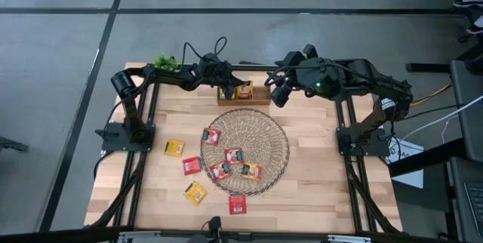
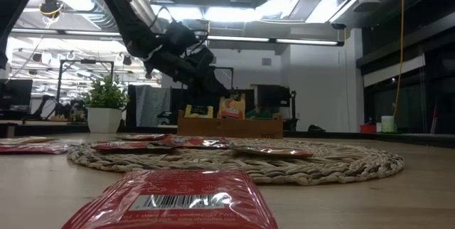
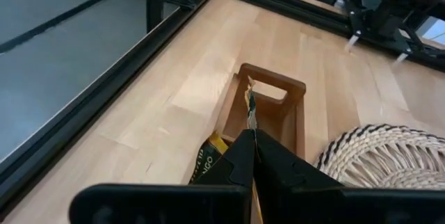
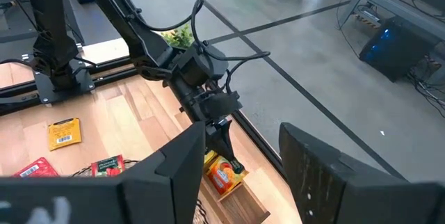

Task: Pick & Place Tea
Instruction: Put the orange tea bag into the middle of the wooden organizer

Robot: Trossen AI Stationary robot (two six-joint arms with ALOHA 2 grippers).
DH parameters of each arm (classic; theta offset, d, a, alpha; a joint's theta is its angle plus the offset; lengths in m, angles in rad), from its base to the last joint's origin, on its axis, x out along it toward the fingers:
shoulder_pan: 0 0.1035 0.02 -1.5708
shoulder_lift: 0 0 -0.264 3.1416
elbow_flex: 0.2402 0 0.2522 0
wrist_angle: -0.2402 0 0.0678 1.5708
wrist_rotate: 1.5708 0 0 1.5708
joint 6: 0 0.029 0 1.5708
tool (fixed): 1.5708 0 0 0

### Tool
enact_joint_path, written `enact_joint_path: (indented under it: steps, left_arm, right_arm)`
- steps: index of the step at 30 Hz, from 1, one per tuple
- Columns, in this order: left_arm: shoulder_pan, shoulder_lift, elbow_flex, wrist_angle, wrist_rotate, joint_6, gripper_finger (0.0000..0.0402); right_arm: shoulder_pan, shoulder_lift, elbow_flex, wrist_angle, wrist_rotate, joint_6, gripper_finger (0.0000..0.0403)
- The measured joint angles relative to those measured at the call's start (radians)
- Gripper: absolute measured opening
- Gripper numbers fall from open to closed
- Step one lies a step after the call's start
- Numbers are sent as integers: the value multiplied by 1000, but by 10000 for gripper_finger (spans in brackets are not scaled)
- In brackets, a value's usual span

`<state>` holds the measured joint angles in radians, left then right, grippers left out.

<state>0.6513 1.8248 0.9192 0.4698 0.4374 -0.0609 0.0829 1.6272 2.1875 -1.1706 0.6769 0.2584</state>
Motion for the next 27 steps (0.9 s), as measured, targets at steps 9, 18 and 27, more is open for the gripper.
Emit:
enact_joint_path:
  steps: [9,18,27]
  left_arm:
    - [7,0,0,-23,-42,29,2]
    - [4,28,0,-32,-27,2,2]
    - [-3,30,0,-21,-58,-13,3]
  right_arm:
    - [0,0,0,0,0,0,184]
    - [0,0,0,0,0,3,184]
    - [0,0,0,0,0,8,184]
